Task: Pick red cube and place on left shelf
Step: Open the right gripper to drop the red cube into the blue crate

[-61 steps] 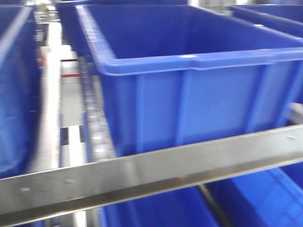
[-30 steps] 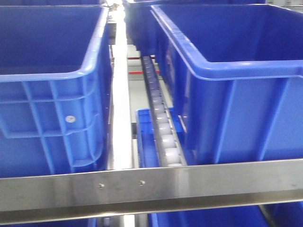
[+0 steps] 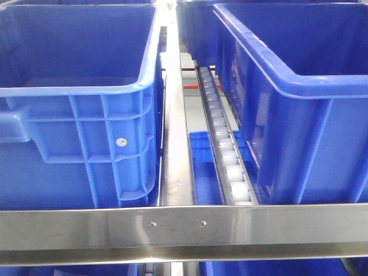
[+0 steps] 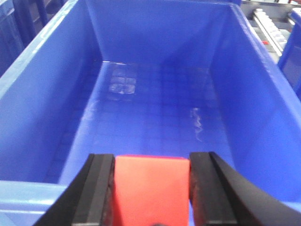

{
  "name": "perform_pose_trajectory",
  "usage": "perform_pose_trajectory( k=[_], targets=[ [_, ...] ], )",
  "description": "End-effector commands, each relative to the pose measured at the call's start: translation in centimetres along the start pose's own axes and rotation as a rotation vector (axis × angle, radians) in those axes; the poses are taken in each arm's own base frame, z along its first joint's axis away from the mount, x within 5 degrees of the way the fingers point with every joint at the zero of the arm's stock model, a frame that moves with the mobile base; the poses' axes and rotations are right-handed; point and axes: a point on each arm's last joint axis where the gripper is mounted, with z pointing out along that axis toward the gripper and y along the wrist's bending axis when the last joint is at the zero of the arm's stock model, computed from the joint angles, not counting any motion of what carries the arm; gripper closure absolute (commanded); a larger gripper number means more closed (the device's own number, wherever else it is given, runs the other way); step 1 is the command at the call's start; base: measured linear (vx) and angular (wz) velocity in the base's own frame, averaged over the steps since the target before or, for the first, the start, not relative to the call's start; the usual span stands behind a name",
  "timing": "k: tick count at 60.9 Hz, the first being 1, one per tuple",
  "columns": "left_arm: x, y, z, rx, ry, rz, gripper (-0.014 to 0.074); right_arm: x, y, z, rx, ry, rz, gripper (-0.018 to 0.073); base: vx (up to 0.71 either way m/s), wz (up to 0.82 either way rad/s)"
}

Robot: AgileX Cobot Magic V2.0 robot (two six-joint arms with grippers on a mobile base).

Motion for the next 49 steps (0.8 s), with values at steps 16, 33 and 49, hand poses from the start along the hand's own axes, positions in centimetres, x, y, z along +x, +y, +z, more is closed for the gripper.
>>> perform_pose_trajectory(
  k=[16, 33, 49],
  targets=[
    [-0.02, 0.02, 0.1, -0.01, -0.06, -0.004, 0.0491, -1.71, -0.09, -0.21, 0.008, -0.111, -0.018, 0.05, 0.0, 0.0],
    [-0.02, 0.02, 0.1, -0.01, -0.06, -0.004, 0.0491, -1.71, -0.09, -0.21, 0.008, -0.111, -0.018, 0.05, 0.01, -0.07],
    [-0.02, 0.02, 0.1, -0.01, -0.06, -0.004, 0.0491, -1.73, -0.09, -0.21, 0.008, -0.112, -0.018, 0.05, 0.0, 0.0]
  ],
)
